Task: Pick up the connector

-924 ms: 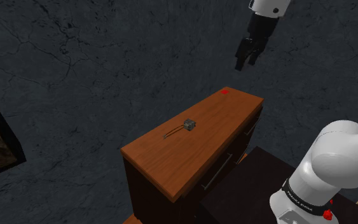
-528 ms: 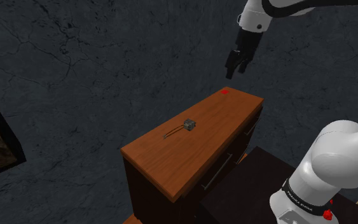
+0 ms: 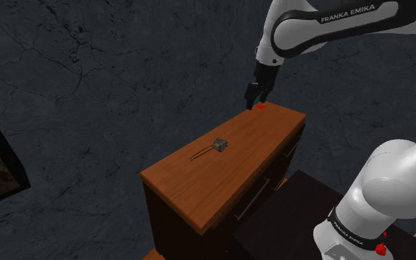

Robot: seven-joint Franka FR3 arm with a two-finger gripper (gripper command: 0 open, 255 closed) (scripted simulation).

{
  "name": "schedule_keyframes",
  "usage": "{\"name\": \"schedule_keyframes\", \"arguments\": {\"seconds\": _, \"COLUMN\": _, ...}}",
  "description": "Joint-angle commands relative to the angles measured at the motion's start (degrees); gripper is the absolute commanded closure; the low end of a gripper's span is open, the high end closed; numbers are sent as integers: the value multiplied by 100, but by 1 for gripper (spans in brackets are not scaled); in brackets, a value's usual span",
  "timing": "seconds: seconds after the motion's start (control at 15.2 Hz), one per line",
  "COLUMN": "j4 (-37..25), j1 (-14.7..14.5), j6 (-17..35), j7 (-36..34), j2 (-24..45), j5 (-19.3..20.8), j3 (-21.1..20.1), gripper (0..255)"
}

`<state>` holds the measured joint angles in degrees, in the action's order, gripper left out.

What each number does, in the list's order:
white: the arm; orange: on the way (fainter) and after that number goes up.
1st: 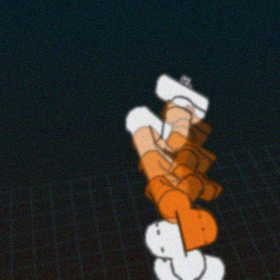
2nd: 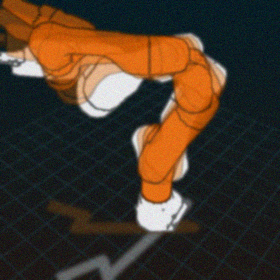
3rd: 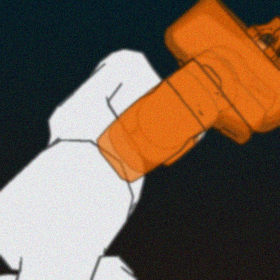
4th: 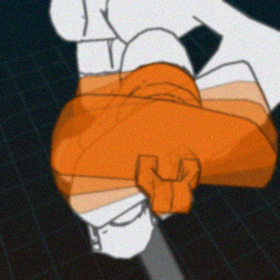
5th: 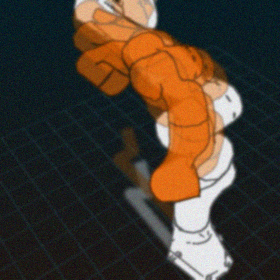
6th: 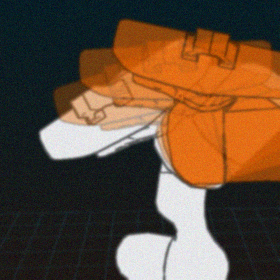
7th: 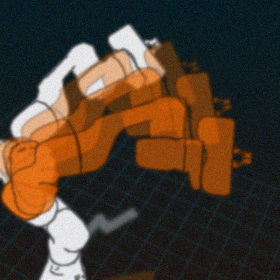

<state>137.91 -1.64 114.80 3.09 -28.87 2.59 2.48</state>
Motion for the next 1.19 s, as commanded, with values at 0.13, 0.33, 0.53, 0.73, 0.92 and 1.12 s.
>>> {"name": "schedule_keyframes", "arguments": {"seconds": 0.13, "j4": -47, "j1": -15, "j6": 657, "j7": 165, "j2": 787, "j5": -38, "j3": 103, "gripper": 0}}
{"name": "schedule_keyframes", "arguments": {"seconds": 0.33, "j4": -133, "j1": -34, "j6": 1109, "j7": 291, "j2": 1394, "j5": -93, "j3": 166, "gripper": 0}}
{"name": "schedule_keyframes", "arguments": {"seconds": 0.53, "j4": -285, "j1": -50, "j6": 1522, "j7": 432, "j2": 2031, "j5": -175, "j3": 216, "gripper": 0}}
{"name": "schedule_keyframes", "arguments": {"seconds": 0.73, "j4": -503, "j1": -61, "j6": 1886, "j7": 586, "j2": 2687, "j5": -284, "j3": 250, "gripper": 0}}
{"name": "schedule_keyframes", "arguments": {"seconds": 0.92, "j4": -784, "j1": -53, "j6": 2197, "j7": 749, "j2": 3355, "j5": -412, "j3": 255, "gripper": 0}}
{"name": "schedule_keyframes", "arguments": {"seconds": 1.12, "j4": -1127, "j1": -25, "j6": 2450, "j7": 909, "j2": 4029, "j5": -544, "j3": 232, "gripper": 0}}
